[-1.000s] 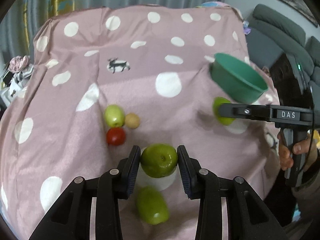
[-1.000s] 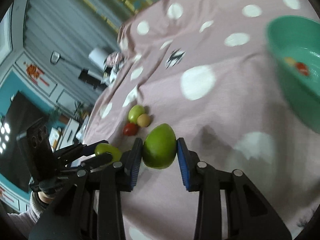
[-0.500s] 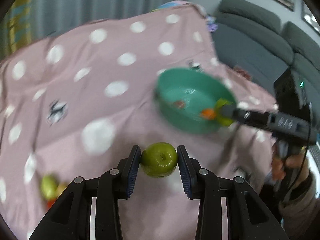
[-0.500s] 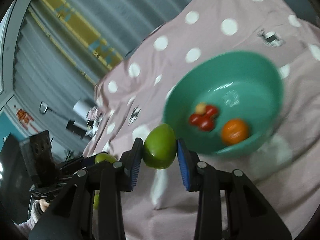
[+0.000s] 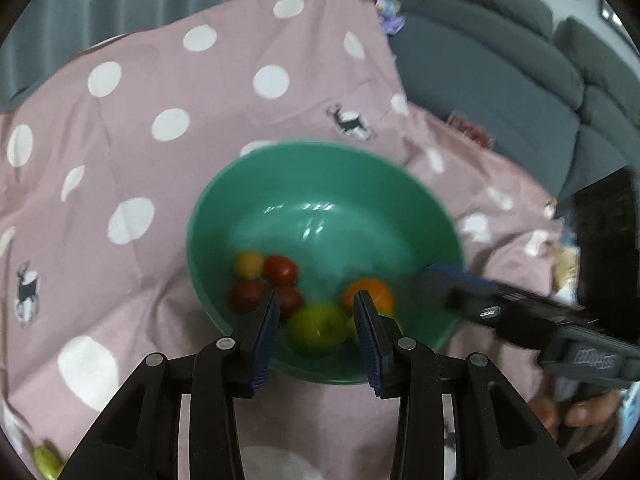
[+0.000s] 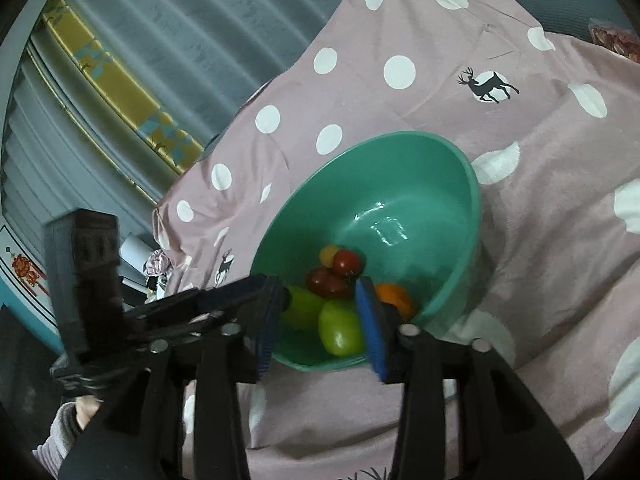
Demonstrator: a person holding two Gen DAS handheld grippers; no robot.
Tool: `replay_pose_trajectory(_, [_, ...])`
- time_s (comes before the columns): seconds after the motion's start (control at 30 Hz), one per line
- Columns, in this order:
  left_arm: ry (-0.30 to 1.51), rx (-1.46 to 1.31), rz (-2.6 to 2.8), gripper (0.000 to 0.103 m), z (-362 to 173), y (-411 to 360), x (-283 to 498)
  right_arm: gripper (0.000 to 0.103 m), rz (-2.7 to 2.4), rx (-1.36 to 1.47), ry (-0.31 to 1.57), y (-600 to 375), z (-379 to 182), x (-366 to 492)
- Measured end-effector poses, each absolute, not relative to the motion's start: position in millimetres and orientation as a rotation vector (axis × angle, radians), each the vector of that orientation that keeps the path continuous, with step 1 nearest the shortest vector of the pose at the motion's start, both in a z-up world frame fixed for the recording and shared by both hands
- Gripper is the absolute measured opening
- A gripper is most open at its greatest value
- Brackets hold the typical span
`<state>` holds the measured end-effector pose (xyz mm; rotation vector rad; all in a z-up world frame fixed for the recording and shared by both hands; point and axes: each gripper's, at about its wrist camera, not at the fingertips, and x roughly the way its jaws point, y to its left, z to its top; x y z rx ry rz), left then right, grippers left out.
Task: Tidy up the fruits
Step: 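Open both grippers over the green bowl to drop the limes, then grasp a yellow fruit with the right gripper while the left grasps a red tomato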
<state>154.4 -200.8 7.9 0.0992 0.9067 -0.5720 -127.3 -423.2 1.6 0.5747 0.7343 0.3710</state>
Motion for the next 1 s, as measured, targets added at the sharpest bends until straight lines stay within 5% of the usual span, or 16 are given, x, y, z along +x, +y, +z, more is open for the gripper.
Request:
replay_pose_trajectory(0.17, [0.864,0.039,-0.570,0.041,23.8,-168.3,137.1,0.051,0.361,0.582,0.709,-432.4,8.5,-138.2])
replay_pose_trajectory(0.27, [0.835,-0.012,-0.514,0.064,34.6,-128.6,121.2,0.051,0.379,0.592,0.706,-433.5,11.5,-149.1])
replay_pose_trajectory(0.67, [0.856,-0.078,-0.159,0.065,26.6,40.2,23.9,0.055,0.545,0.517,0.778,-375.7,18.1,-162.9])
replay_pose_trajectory(1.0, [0.918,-0.113,-0.100,0.065,-17.2,71.4,-17.9,0.056,0.681,0.391,0.943,-296.0,-8.3,-164.6])
